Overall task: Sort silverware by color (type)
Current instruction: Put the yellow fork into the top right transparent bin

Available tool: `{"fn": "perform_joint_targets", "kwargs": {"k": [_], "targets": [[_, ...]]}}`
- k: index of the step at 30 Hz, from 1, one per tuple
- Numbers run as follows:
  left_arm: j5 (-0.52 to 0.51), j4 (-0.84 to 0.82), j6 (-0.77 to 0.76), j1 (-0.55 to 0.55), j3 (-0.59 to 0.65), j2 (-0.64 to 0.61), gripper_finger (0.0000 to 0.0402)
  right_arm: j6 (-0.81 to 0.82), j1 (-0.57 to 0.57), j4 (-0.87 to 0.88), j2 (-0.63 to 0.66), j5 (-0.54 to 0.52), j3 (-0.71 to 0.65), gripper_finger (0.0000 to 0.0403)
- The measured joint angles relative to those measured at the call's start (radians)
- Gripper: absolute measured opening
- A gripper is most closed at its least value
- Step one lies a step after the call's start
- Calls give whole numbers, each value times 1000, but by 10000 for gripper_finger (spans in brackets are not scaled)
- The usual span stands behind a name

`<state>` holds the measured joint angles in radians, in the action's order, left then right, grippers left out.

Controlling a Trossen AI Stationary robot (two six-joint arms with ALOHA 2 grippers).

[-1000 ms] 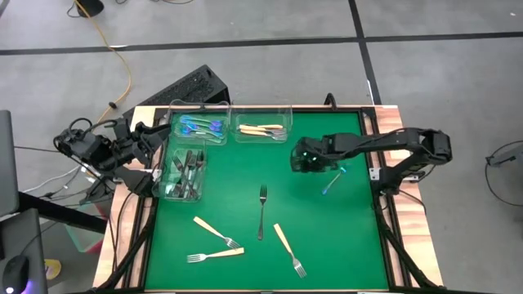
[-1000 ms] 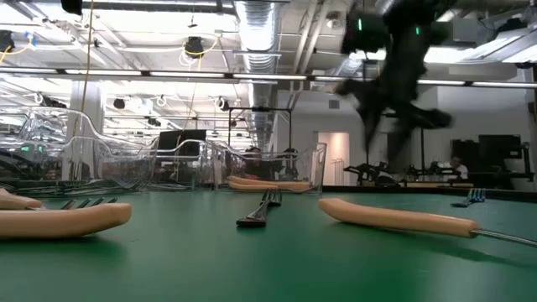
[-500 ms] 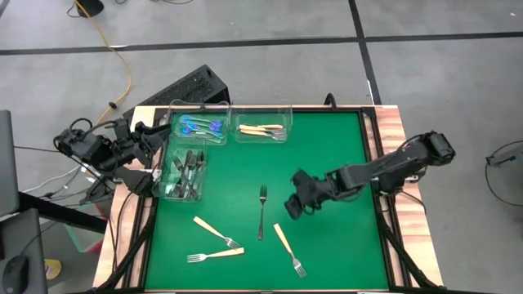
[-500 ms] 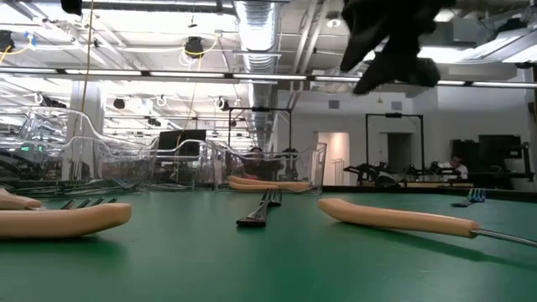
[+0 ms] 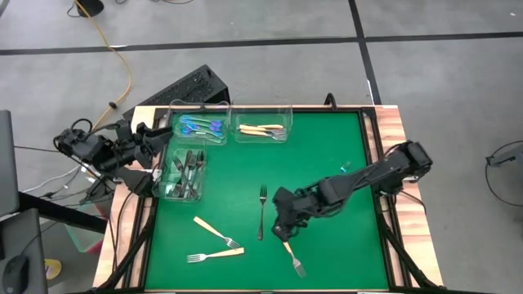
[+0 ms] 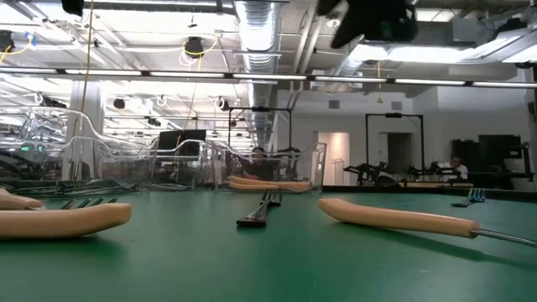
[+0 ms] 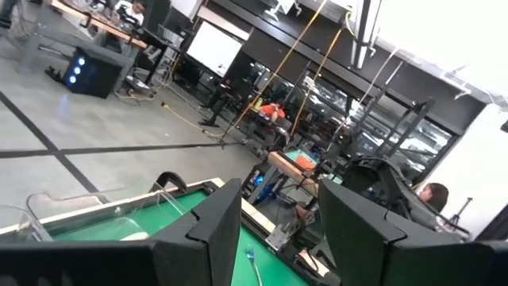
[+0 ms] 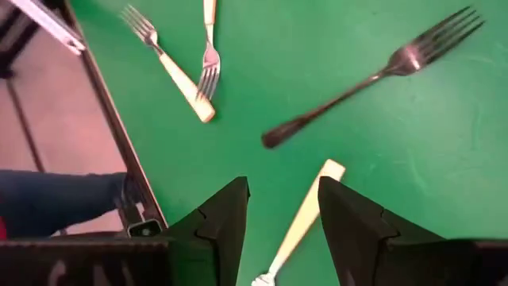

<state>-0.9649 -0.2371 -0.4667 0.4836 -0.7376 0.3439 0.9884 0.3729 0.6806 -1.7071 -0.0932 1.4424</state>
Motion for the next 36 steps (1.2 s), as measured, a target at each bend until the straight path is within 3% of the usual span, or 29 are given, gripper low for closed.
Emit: {"fn": "perform_joint_targets", "kwargs": {"k": [8,13,18,27,36], "targets": [[32,-4,-13,0,0,0,153,-2,14,450,-263,-20,374,173],[57,-9,-21,0,0,0,153,-18,43,486,-394,1,469,173],[109,-16,-26,0,0,0,153,101,55,500,-458,50,465,189],[122,-18,-13,0,0,0,153,165,58,489,-473,66,461,293],[117,-18,-17,0,0,0,153,167,65,394,-452,93,340,301]]}}
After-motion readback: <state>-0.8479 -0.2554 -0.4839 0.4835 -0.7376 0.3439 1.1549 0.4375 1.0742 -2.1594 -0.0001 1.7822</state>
